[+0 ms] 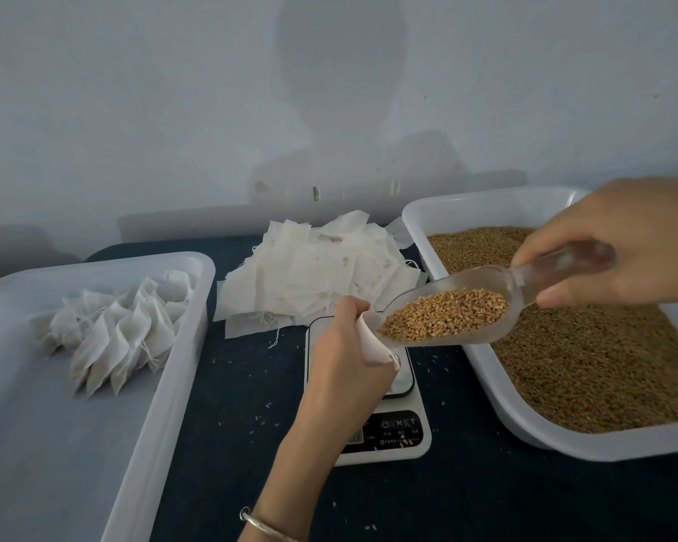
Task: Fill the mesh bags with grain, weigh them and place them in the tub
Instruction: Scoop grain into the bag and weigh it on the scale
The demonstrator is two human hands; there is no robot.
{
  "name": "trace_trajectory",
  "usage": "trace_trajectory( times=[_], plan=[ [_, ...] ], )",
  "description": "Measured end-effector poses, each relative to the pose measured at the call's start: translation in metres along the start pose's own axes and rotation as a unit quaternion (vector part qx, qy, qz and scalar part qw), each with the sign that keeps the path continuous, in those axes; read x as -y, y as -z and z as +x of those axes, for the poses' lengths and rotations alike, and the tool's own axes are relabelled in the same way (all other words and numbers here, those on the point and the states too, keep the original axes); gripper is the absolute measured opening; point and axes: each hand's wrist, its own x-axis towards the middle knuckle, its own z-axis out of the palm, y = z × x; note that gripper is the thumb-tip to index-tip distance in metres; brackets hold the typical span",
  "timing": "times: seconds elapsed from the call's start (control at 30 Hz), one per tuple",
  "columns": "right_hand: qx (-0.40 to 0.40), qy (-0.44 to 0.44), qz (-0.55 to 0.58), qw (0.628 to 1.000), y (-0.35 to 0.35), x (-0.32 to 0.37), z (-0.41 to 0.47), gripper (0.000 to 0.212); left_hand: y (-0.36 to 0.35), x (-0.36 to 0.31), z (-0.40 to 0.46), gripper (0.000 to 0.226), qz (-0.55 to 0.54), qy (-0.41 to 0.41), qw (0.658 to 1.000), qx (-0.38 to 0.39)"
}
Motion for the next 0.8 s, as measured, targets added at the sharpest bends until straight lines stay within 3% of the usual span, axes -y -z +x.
trace_trajectory(
  times=[0.53,0.8],
  plan=[
    [0.013,0.002,-0.034,0.999,0.01,0.013,-0.001,0.04,-0.003,0.001,-0.003,0.039,-0.012,-0.011,1.0,0.012],
    [0.042,0.003,-0.075,0.996,0.011,0.014,0.003,0.026,-0.004,0.002,-0.003,0.038,-0.029,-0.018,0.999,0.006]
  ],
)
